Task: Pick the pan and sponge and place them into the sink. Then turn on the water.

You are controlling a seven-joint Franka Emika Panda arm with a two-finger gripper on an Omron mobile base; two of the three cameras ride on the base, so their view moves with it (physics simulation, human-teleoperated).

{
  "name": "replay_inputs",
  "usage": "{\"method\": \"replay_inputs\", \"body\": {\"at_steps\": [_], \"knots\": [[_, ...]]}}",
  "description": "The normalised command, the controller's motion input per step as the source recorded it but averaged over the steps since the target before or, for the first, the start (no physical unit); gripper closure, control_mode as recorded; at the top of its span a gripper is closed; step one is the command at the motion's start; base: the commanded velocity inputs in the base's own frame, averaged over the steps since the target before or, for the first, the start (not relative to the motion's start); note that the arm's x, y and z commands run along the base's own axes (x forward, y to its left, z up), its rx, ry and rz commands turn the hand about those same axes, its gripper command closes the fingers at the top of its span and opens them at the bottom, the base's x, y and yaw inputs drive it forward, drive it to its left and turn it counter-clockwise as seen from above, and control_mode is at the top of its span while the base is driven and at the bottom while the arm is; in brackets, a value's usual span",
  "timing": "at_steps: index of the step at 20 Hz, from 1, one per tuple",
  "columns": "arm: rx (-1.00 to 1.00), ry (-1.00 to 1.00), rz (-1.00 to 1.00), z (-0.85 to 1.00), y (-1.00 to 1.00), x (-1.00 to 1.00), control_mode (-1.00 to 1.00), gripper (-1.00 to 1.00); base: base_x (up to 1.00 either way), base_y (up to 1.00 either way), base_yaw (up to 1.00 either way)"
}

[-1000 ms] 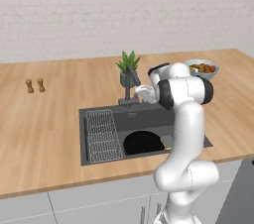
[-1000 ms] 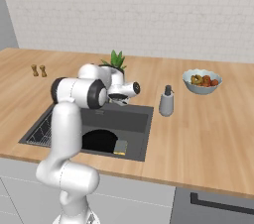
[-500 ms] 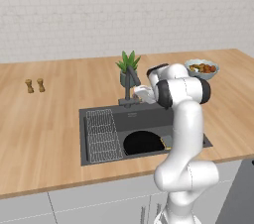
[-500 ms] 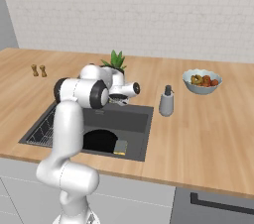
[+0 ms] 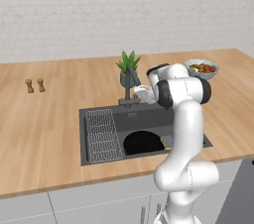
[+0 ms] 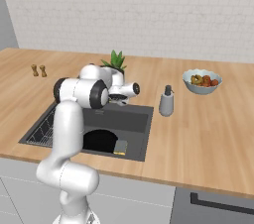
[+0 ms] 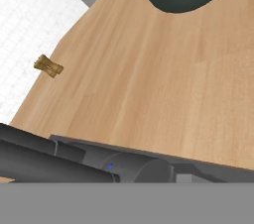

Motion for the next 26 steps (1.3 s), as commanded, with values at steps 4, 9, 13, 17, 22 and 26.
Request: {"method": "replay_inputs", "body": {"at_steps": [4,9,13,17,22,26], "knots": [[0.16,0.00,-0.13,-0.15,0.00,0.08,-1.00,1.00,0.00,0.00,0.00],[0.21,0.07,-0.14,-0.22,-0.02,0.12,-1.00,1.00,0.00,0.00,0.00],[0.19,0.22,-0.15,-0.16,-0.04,0.22,-1.00,1.00,0.00,0.00,0.00],[0.25,0.24,-0.07,-0.24,-0.21,0.14,-1.00,1.00,0.00,0.00,0.00],[0.18,0.19,-0.03,-0.25,-0.26,0.04,-1.00,1.00,0.00,0.00,0.00],[0.00,0.02,0.00,-0.01,-0.03,0.00,-1.00,1.00,0.00,0.00,0.00]]}}
